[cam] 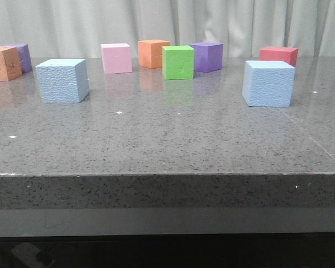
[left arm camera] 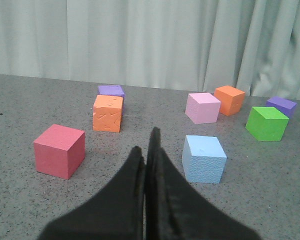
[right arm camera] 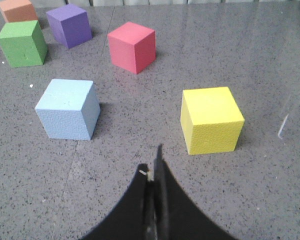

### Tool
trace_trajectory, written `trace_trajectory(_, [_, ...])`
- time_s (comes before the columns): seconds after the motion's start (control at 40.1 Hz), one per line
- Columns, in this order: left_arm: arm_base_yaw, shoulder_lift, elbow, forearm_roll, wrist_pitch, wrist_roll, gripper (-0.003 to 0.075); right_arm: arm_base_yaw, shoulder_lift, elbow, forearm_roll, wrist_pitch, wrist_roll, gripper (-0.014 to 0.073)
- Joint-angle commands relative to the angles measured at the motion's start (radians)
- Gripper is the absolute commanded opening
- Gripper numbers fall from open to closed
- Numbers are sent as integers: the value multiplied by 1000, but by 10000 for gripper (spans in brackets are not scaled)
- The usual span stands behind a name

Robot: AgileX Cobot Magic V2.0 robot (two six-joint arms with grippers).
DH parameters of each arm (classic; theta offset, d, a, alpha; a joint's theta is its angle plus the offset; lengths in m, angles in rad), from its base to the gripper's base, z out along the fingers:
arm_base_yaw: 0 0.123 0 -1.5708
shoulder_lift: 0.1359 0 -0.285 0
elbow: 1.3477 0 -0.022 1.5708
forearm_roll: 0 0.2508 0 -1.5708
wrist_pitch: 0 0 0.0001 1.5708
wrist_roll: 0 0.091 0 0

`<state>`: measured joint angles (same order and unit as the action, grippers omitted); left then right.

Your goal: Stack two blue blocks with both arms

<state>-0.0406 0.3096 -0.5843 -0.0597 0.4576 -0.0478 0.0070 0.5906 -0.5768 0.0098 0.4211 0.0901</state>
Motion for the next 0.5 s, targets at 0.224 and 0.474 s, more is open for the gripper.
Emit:
trace_trajectory(0.224, [3, 16, -34, 98, -71, -4, 447, -7, 6, -36, -26, -98, -1, 525])
trace_trajectory(0.474, [3, 16, -34, 94, -71, -4, 459, -7, 6, -36, -26, -92, -1, 551])
